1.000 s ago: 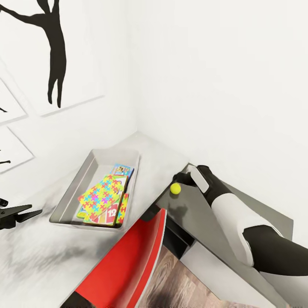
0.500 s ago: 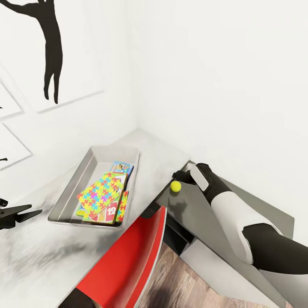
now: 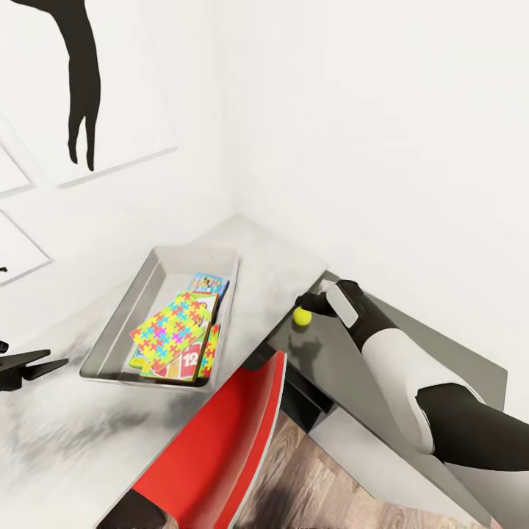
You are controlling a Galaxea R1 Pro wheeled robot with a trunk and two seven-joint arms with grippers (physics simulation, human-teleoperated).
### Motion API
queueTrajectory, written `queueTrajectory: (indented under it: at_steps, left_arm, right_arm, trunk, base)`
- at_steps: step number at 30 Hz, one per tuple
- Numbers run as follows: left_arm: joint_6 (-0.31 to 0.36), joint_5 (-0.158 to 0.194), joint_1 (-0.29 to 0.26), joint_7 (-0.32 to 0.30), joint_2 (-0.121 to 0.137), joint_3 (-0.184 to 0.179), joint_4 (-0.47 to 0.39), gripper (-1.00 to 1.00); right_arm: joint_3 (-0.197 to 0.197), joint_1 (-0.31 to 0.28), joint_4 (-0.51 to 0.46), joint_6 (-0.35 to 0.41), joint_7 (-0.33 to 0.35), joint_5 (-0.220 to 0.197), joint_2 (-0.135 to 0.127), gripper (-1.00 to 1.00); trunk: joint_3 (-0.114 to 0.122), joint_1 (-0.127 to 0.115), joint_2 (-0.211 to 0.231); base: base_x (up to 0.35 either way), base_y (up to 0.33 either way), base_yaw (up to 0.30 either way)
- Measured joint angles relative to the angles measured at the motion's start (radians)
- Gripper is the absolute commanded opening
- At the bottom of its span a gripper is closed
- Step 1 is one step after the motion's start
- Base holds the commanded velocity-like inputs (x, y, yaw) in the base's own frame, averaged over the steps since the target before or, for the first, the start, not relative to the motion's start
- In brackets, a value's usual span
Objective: Put all the toys in the child's room - the three board games (two on the bed and one on the table), the two jigsaw puzzles on the table, and the tennis ball on the table - inside the toy box on the table in the child's room.
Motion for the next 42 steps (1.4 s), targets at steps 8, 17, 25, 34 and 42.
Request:
queueTrajectory:
  at_steps: [8, 17, 25, 34, 42]
  left_arm:
    - [0.015, 0.009, -0.015, 0.0, 0.004, 0.018, -0.055, 1.0]
    - [0.167, 0.006, -0.125, 0.083, -0.002, 0.023, -0.426, 1.0]
    - [0.241, 0.037, -0.235, 0.25, -0.03, 0.025, -0.485, 1.0]
    - [0.249, 0.059, -0.263, 0.28, -0.096, 0.049, -0.525, 1.0]
    - [0.251, 0.062, -0.266, 0.278, -0.111, 0.102, -0.529, 1.0]
  right_arm:
    - [0.0, -0.001, -0.005, 0.005, 0.001, 0.0, 0.001, 1.0]
    - [0.0, -0.002, -0.008, 0.006, 0.001, 0.0, 0.025, 1.0]
    - [0.0, -0.002, -0.008, 0.006, 0.0, 0.0, 0.037, 1.0]
    - [0.0, -0.026, -0.013, 0.007, 0.0, 0.0, 0.042, 1.0]
    - [0.002, -0.043, -0.028, 0.011, -0.001, 0.001, 0.038, 1.0]
  trunk:
    - [-0.013, 0.0, 0.0]
    - [-0.028, 0.0, 0.0]
    - [-0.041, 0.0, 0.0]
    - [-0.056, 0.0, 0.0]
    - [-0.069, 0.0, 0.0]
  base:
    - [0.0, 0.0, 0.0]
    - [0.0, 0.0, 0.0]
    - [0.0, 0.0, 0.0]
    - [0.0, 0.0, 0.0]
    - [0.0, 0.0, 0.0]
